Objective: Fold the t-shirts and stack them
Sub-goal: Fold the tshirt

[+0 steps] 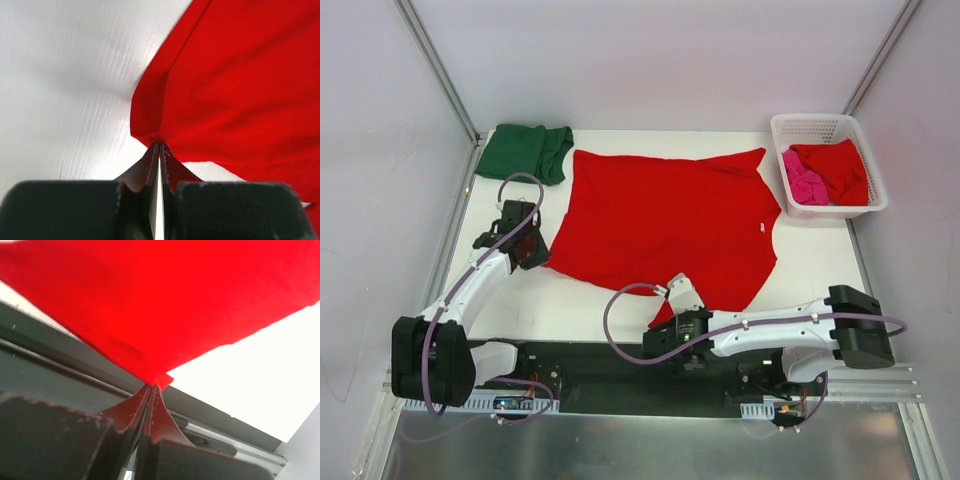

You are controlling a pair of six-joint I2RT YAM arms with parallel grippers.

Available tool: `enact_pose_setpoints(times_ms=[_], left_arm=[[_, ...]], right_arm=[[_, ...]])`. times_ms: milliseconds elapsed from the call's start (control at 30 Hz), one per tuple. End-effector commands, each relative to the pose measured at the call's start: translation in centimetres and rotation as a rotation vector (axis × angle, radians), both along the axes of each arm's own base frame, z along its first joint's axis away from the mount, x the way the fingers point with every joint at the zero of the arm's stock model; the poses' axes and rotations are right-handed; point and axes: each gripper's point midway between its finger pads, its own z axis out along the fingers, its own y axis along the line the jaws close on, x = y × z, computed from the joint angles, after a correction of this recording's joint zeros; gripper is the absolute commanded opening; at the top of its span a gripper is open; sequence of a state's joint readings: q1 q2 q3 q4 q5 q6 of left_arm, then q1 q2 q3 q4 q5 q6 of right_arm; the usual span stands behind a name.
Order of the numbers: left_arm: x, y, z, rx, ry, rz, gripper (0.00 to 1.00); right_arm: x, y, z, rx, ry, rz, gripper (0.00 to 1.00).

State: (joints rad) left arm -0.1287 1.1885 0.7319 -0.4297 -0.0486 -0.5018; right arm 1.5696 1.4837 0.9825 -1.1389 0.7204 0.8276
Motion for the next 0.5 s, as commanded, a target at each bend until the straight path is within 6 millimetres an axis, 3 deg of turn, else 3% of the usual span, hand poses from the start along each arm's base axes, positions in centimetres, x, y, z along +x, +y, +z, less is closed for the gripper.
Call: enact_pose_setpoints(times_ms=[0, 467], left_arm=[[0.5, 0.1, 2.7, 0.0, -0.034, -0.012, 0.0], [0.6, 1.5, 3.9, 0.026, -0.026, -0.003, 0.0]], right_arm=[[1.8, -1.0, 3.8, 0.039, -0.09, -0.059, 0.01], [4.0, -6.6, 8.6, 0.109, -0.169, -0.278, 0.01]])
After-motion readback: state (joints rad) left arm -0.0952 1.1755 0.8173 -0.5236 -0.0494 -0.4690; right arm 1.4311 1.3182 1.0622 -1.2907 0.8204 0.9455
